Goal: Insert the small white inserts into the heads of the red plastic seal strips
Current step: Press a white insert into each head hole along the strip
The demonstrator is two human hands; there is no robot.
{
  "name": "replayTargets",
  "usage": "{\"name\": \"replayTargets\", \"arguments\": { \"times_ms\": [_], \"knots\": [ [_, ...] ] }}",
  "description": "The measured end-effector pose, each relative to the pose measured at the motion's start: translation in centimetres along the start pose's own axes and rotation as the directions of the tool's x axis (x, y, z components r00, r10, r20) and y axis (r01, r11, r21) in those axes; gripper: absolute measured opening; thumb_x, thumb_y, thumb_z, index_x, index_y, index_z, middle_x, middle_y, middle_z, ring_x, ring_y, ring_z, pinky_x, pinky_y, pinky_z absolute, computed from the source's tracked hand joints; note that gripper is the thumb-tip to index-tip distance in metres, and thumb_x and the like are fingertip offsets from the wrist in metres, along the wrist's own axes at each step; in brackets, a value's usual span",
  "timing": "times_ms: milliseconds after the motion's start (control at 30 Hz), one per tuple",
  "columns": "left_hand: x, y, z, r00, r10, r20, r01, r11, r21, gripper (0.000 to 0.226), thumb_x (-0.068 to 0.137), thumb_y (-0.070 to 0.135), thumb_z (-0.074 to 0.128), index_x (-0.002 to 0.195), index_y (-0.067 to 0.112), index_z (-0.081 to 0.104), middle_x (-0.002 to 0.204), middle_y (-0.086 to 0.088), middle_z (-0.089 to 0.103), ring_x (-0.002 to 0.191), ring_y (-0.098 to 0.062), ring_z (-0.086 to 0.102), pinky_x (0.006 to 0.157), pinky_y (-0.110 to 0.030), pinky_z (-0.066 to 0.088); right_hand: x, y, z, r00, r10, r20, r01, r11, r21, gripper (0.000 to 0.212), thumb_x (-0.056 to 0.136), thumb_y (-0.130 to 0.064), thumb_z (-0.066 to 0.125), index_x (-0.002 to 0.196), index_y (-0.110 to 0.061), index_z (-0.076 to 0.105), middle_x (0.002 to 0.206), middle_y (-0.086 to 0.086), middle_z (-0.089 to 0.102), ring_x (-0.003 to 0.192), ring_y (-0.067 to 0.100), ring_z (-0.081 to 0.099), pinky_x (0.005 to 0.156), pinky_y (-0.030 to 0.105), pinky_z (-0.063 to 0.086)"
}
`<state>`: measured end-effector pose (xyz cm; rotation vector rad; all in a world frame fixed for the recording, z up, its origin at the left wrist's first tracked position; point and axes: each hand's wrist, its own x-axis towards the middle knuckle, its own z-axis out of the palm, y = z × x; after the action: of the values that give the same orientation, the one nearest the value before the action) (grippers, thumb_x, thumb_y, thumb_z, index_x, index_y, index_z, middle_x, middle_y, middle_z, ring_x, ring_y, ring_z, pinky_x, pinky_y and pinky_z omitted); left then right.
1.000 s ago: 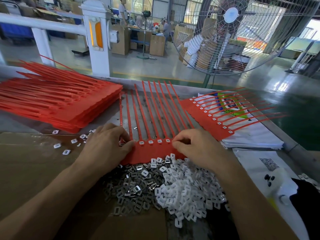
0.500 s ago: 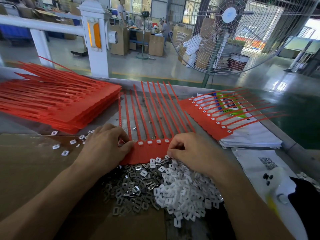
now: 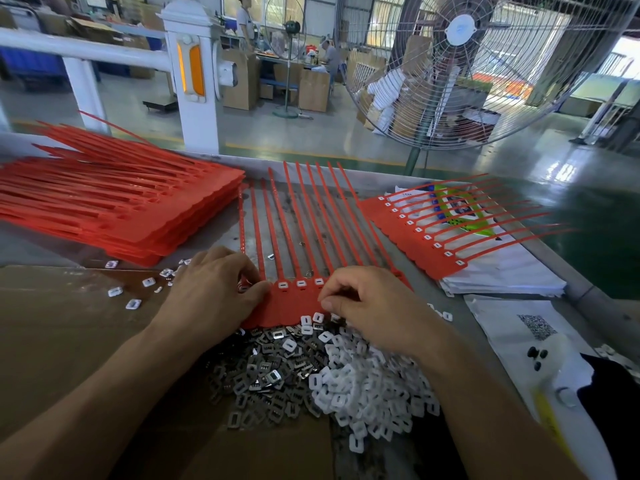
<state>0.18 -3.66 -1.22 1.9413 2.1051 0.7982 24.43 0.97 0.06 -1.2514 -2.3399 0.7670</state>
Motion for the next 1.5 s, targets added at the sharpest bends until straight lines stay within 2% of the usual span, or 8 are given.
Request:
{"name": "replayTargets", "arguments": {
  "times_ms": [200,367,633,1000,1100,1233,1367,1500],
  "knots": [
    [0.0,0.0,0.1,1.0,-0.001,-0.009,0.001,1.0,0.005,0.015,0.086,0.056,0.065,0.087,0.041,0.061,0.104,0.013,0.053,0.105,-0.013,0.048,0.099,-0.045,0.044,0.0,-1.1,0.6,0.996,-0.073,0.051,0.073,0.997,0.002,0.014,0.086,-0.034,0.082,0.099,-0.031,0.078,0.092,-0.018,0.063,0.09,-0.003,0.063,0.075,0.011,0.045],
    [0.0,0.1,0.1,1.0,0.004,-0.021,-0.003,1.0,0.013,0.016,0.086,0.053,0.066,0.087,0.038,0.064,0.102,0.01,0.055,0.104,-0.016,0.051,0.097,-0.044,0.044,0.1,-1.8,1.1,0.991,-0.116,0.062,0.119,0.992,-0.043,0.017,0.087,-0.032,0.081,0.104,-0.031,0.078,0.099,-0.015,0.062,0.093,-0.001,0.061,0.085,0.019,0.049],
    [0.0,0.1,0.1,1.0,0.002,-0.025,-0.002,1.0,-0.001,0.015,0.085,0.054,0.066,0.086,0.039,0.063,0.102,0.011,0.055,0.103,-0.015,0.05,0.097,-0.044,0.044,-0.1,-2.1,0.8,0.991,-0.118,0.068,0.119,0.993,-0.021,0.008,0.093,-0.032,0.075,0.098,-0.028,0.078,0.098,-0.014,0.063,0.093,0.002,0.06,0.086,0.026,0.05],
    [0.0,0.1,0.2,1.0,-0.001,-0.023,0.001,1.0,0.003,0.017,0.086,0.054,0.066,0.089,0.038,0.064,0.104,0.011,0.055,0.104,-0.014,0.049,0.098,-0.043,0.043,-0.2,-2.3,0.9,0.981,-0.159,0.111,0.163,0.986,-0.027,0.007,0.089,-0.031,0.08,0.088,-0.028,0.073,0.089,-0.016,0.063,0.084,0.001,0.06,0.075,0.018,0.043],
    [0.0,0.1,0.1,1.0,0.006,-0.023,-0.006,1.0,0.002,0.016,0.086,0.054,0.066,0.088,0.038,0.064,0.104,0.011,0.056,0.105,-0.015,0.05,0.098,-0.044,0.043,-0.3,-2.0,0.6,0.989,-0.143,0.035,0.139,0.986,0.09,0.006,0.093,-0.03,0.074,0.089,-0.031,0.07,0.085,-0.016,0.07,0.079,0.002,0.065,0.069,0.015,0.046],
    [0.0,0.0,0.1,1.0,0.007,-0.016,-0.007,1.0,-0.004,0.016,0.086,0.055,0.065,0.088,0.039,0.064,0.104,0.012,0.055,0.105,-0.014,0.049,0.098,-0.043,0.043,0.0,-1.1,0.2,0.981,-0.036,-0.193,0.083,0.968,0.238,0.007,0.096,-0.024,0.072,0.094,-0.031,0.071,0.084,-0.013,0.073,0.077,0.001,0.069,0.071,0.019,0.048],
    [0.0,0.1,0.1,1.0,0.008,-0.016,-0.008,1.0,-0.008,0.016,0.085,0.056,0.065,0.086,0.04,0.063,0.102,0.013,0.054,0.103,-0.013,0.048,0.098,-0.043,0.043,0.4,0.7,-1.0,0.895,0.188,-0.405,-0.046,0.941,0.335,0.012,0.094,-0.02,0.073,0.096,-0.031,0.077,0.074,-0.017,0.072,0.06,-0.003,0.062,0.06,0.017,0.047],
    [0.0,0.0,0.1,1.0,0.009,-0.018,-0.009,1.0,-0.005,0.017,0.086,0.055,0.065,0.087,0.039,0.064,0.103,0.013,0.054,0.104,-0.014,0.049,0.098,-0.043,0.043,0.4,2.5,-2.0,0.837,0.337,-0.432,-0.162,0.906,0.392,0.014,0.096,-0.016,0.07,0.101,-0.027,0.077,0.071,-0.009,0.072,0.052,0.0,0.062,0.051,0.016,0.049]
  ]
}}
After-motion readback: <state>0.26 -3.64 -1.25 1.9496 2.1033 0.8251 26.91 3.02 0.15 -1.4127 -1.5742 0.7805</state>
